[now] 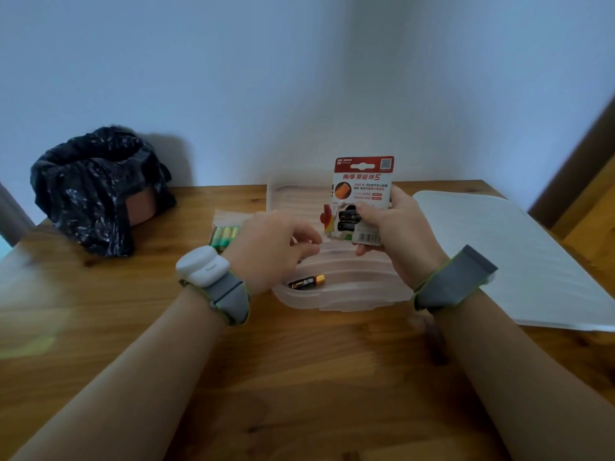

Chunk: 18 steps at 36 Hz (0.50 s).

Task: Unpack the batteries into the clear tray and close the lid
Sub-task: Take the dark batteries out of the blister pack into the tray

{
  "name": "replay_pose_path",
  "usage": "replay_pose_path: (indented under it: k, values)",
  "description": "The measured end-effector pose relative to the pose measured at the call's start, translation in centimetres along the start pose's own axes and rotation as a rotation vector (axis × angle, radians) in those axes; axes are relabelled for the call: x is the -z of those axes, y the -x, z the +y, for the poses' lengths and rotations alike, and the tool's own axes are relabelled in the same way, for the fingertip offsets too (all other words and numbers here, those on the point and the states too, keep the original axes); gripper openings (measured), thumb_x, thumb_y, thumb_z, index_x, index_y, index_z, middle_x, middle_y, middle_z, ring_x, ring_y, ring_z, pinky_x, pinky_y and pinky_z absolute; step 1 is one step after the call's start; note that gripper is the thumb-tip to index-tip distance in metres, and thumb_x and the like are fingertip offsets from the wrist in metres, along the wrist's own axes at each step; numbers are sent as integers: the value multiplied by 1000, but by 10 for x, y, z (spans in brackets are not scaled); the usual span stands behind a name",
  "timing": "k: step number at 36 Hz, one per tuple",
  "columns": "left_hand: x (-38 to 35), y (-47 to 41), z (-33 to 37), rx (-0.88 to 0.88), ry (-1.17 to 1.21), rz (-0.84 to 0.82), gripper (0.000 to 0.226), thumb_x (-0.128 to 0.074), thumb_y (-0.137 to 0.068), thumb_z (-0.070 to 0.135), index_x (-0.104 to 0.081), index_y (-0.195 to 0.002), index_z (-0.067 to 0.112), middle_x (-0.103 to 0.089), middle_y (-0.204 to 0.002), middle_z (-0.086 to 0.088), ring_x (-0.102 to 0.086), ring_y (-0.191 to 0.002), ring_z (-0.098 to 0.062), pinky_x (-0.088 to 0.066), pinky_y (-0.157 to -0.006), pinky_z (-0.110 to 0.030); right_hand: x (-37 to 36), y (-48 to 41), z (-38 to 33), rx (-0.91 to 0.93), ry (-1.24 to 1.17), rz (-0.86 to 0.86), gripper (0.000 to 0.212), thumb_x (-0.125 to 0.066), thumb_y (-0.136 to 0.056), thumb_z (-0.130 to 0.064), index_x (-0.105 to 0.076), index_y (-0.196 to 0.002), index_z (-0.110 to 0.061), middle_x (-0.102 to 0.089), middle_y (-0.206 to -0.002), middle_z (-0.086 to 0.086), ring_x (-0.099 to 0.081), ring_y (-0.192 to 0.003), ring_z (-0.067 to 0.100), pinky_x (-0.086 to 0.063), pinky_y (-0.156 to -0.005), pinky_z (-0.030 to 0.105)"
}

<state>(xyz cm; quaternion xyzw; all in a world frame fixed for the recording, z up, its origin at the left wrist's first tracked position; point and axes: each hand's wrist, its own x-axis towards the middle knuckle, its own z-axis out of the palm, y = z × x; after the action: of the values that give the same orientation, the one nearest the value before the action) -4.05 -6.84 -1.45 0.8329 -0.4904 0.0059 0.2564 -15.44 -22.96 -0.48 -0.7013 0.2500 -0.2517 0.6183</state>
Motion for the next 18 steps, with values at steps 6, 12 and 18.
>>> replay_pose_path:
  k: [6, 12, 18]
  values:
    - [-2, -7, 0, 27, -43, -79, 17, -72, -86, 37, -73, -103, 36, -74, -92, 17, -66, -85, 0, -56, -87, -25, -1, 0, 1, 5, -16, -12, 30, -61, -103, -10, -57, -132, -16, -70, -120, 9, -75, -98, 31, -62, -57, 37]
    - [-4, -12, -1, 61, -102, -99, 14, -77, -80, 41, -76, -91, 34, -73, -83, 18, -68, -82, 0, -58, -84, -29, -2, 1, 1, 12, -18, -34, 32, -62, -102, -11, -56, -134, -16, -70, -120, 9, -76, -97, 29, -63, -58, 38]
    - [-3, -12, 2, 54, -152, -112, 15, -76, -79, 47, -78, -90, 38, -71, -83, 20, -65, -82, -1, -58, -84, -29, -3, 0, 1, 13, -20, -40, 32, -62, -102, -9, -56, -133, -14, -70, -120, 9, -77, -93, 27, -63, -57, 38]
